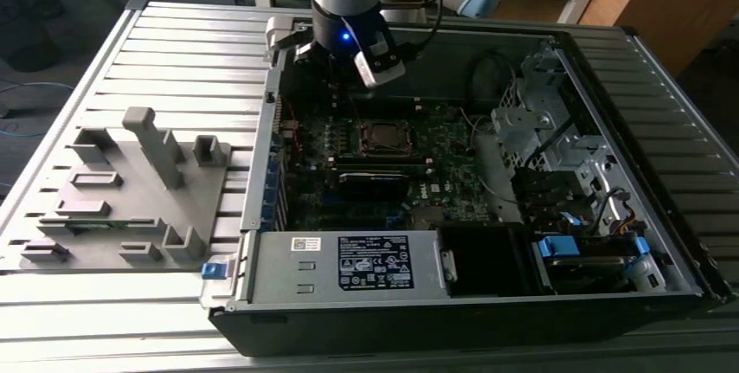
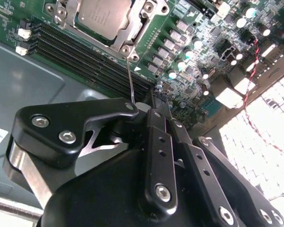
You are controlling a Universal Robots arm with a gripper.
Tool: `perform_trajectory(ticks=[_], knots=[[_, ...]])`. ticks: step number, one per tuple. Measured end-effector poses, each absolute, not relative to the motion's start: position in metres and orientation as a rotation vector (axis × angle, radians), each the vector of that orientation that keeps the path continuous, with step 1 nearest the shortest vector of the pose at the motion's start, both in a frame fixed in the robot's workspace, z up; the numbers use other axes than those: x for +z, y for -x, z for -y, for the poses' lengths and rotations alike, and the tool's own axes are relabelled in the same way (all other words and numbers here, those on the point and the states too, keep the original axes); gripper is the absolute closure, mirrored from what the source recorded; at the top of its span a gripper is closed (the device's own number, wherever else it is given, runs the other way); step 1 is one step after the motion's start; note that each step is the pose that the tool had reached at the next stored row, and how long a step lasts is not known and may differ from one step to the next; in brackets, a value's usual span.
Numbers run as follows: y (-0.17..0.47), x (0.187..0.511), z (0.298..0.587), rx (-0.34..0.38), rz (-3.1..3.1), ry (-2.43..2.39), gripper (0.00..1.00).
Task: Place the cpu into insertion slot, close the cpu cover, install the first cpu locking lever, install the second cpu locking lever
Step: 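Install the first cpu locking lever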
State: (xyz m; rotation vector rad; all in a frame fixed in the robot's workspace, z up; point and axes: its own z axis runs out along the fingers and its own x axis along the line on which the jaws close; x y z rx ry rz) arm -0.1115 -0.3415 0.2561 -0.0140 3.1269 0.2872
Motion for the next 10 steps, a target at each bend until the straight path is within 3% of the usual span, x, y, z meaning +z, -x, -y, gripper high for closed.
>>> perform_trajectory(ticks=[10], knots=[[0.1116,0.2560,0.3415,0.302,-3.125,0.014,0.90]])
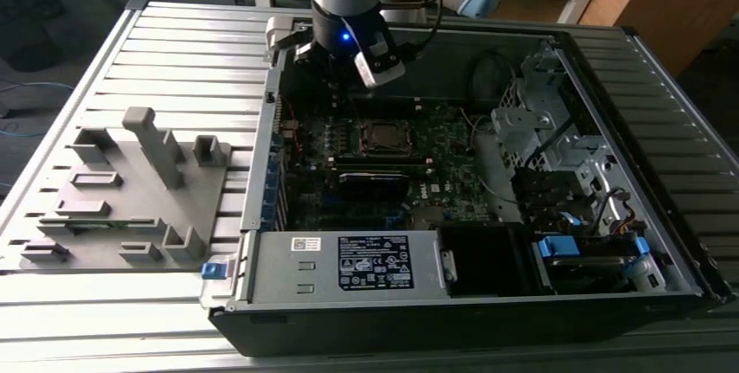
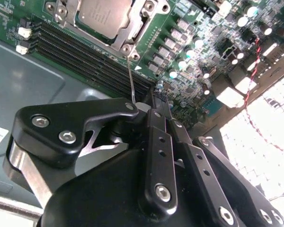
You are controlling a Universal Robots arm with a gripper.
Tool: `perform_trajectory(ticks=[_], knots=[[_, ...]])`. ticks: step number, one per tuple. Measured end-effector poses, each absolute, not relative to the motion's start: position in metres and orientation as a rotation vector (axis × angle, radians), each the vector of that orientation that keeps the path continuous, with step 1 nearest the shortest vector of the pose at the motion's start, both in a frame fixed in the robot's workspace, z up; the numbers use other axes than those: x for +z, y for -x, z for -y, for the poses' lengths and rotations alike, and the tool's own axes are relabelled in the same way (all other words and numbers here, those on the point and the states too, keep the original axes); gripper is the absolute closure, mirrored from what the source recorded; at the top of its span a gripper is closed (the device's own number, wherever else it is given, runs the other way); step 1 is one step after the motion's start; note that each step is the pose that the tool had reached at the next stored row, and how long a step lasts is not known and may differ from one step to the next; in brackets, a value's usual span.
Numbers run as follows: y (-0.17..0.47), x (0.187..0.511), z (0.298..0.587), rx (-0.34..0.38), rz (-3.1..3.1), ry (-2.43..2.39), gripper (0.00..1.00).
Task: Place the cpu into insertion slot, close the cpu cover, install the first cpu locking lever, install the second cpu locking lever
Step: 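Install the first cpu locking lever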
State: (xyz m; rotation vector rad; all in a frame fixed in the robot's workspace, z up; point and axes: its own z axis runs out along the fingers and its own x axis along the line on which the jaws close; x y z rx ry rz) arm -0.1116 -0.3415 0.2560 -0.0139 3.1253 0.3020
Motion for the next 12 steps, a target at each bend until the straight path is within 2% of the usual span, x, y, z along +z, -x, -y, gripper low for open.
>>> perform_trajectory(ticks=[12], knots=[[0.1116,0.2553,0.3423,0.371,-3.118,0.014,0.90]])
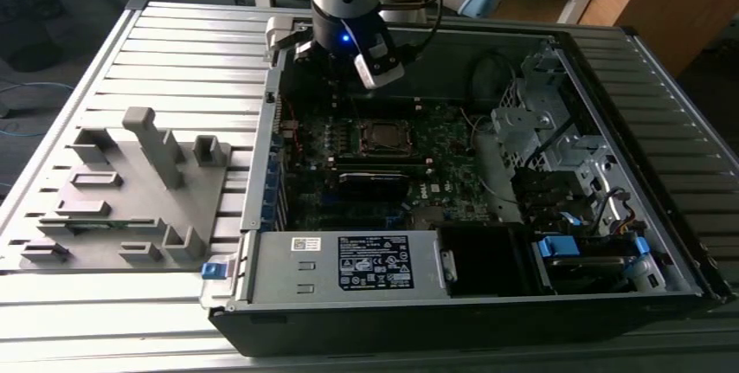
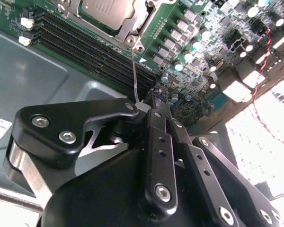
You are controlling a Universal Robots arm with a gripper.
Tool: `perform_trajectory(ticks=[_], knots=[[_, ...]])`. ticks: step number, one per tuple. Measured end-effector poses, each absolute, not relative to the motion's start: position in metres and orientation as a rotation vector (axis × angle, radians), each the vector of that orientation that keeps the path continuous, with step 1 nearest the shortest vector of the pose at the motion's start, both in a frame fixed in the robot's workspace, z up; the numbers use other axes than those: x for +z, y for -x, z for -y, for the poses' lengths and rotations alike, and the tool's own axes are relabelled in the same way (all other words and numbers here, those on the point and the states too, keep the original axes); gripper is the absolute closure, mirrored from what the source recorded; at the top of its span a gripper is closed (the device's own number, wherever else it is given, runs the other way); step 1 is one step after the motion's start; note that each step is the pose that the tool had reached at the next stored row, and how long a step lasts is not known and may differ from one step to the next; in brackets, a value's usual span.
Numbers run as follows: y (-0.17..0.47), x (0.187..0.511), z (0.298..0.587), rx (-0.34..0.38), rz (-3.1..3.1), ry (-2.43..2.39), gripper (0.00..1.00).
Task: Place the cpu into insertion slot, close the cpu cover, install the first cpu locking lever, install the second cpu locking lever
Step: 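Install the first cpu locking lever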
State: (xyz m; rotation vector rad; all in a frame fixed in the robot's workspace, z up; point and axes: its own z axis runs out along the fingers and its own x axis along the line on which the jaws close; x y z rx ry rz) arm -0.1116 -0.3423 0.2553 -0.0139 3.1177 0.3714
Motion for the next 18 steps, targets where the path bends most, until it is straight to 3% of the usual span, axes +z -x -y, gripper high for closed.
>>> perform_trajectory(ticks=[18], knots=[[0.081,0.254,0.342,0.374,-3.117,0.014,0.90]])
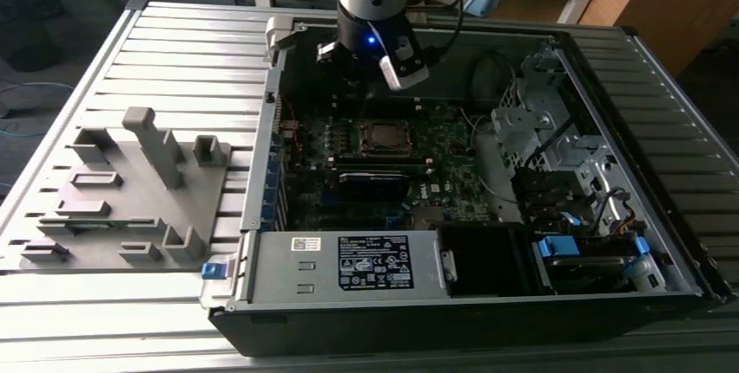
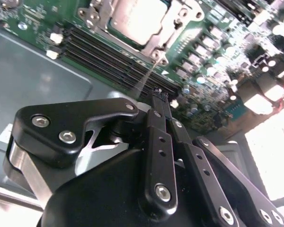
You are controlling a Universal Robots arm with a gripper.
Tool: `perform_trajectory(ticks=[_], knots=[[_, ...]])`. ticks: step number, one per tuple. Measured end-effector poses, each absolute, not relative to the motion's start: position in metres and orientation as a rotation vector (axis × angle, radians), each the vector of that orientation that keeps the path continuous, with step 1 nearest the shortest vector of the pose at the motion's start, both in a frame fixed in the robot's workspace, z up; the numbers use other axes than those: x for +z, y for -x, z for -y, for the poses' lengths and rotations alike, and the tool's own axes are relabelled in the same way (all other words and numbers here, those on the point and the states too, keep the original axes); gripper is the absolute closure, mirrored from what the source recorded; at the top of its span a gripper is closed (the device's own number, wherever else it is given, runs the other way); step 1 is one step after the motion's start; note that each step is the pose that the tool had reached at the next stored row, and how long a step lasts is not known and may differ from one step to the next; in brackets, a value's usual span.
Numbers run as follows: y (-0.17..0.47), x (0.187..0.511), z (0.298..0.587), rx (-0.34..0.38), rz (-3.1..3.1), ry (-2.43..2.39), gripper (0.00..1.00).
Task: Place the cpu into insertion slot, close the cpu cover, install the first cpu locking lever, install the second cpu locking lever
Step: 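Install the first cpu locking lever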
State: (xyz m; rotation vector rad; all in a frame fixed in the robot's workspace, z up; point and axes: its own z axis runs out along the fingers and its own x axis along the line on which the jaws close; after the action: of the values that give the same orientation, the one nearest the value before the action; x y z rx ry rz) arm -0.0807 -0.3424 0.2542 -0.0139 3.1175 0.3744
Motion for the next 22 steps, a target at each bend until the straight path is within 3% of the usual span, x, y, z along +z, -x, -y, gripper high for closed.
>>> perform_trajectory(ticks=[22], knots=[[0.0693,0.2467,0.3424,0.359,-3.119,0.014,0.90]])
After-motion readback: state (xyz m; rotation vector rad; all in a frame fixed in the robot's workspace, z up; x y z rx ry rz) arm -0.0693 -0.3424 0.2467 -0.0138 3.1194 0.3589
